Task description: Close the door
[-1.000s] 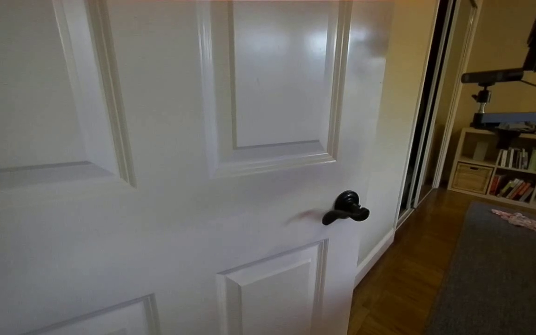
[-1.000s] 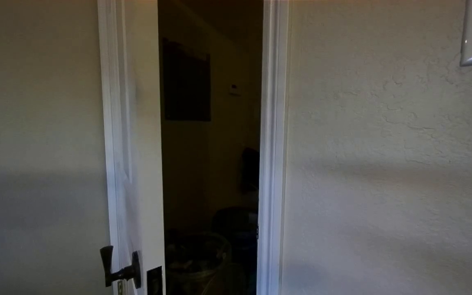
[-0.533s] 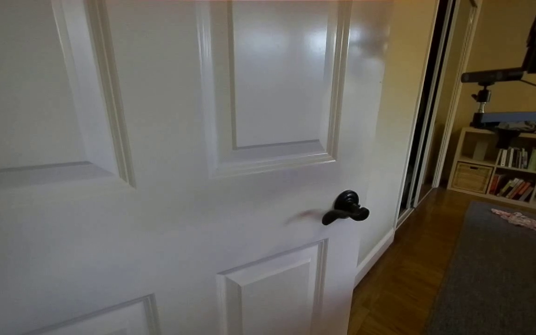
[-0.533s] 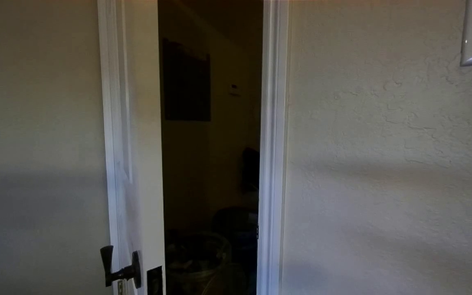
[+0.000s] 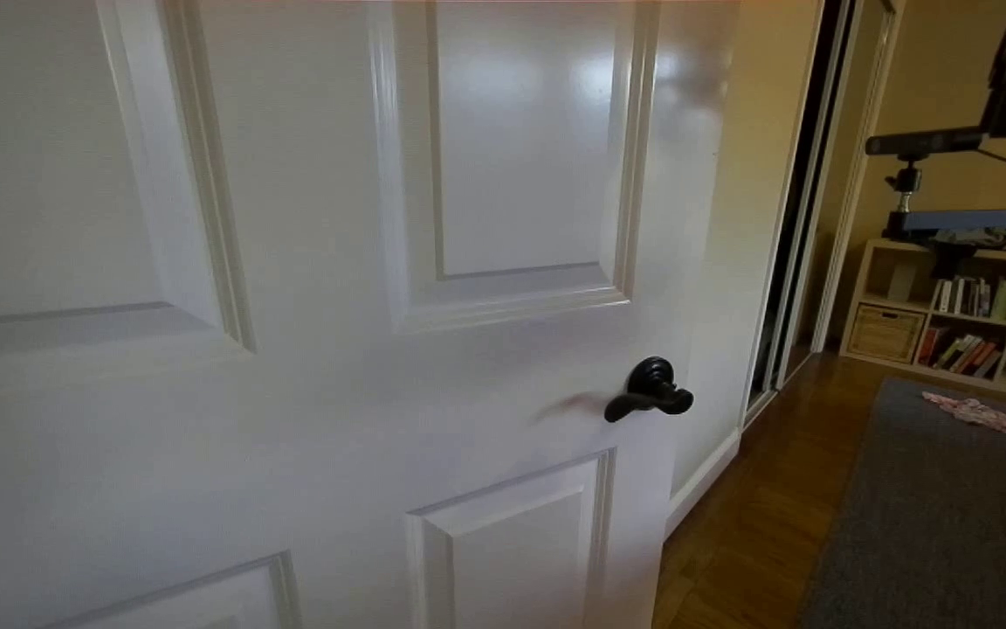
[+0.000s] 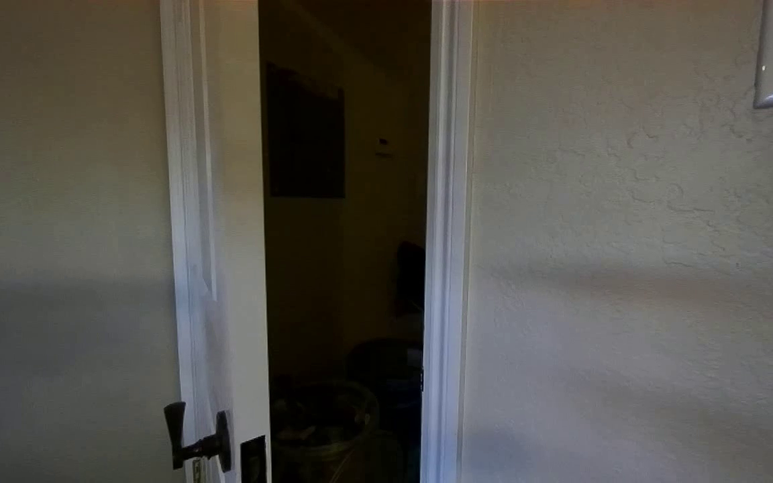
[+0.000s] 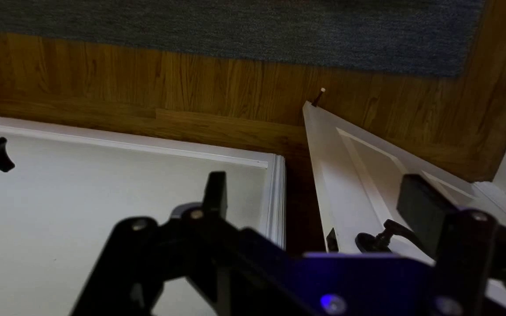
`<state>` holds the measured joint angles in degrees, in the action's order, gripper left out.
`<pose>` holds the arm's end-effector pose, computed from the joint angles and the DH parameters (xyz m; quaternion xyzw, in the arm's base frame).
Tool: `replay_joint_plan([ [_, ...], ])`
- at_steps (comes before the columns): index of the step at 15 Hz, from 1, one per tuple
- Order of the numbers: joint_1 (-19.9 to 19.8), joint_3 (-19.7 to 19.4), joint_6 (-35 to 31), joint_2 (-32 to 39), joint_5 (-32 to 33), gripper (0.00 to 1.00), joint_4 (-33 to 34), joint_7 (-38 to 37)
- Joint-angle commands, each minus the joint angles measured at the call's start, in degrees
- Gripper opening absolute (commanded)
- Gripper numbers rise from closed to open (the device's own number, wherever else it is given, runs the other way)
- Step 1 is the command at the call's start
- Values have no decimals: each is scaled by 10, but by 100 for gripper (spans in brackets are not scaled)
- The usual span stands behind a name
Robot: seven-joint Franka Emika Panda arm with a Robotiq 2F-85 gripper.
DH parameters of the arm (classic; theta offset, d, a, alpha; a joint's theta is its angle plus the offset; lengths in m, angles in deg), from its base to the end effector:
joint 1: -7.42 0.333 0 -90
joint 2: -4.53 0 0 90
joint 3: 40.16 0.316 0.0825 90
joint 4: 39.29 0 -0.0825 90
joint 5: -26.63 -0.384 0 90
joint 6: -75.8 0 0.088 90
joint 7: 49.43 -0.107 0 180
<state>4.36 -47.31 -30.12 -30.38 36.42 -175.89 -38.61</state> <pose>0.3673 -0.0863 0.5404 0.9976 0.0357 0.0270 0.0527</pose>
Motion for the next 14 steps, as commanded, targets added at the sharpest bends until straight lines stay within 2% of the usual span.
replay_joint_plan([
  [1,-2,2,2,1,-1,100,2,1],
  [9,-2,3,2,6,-8,100,8,-8],
  [14,0,25,-8,22,-29,100,16,-64],
])
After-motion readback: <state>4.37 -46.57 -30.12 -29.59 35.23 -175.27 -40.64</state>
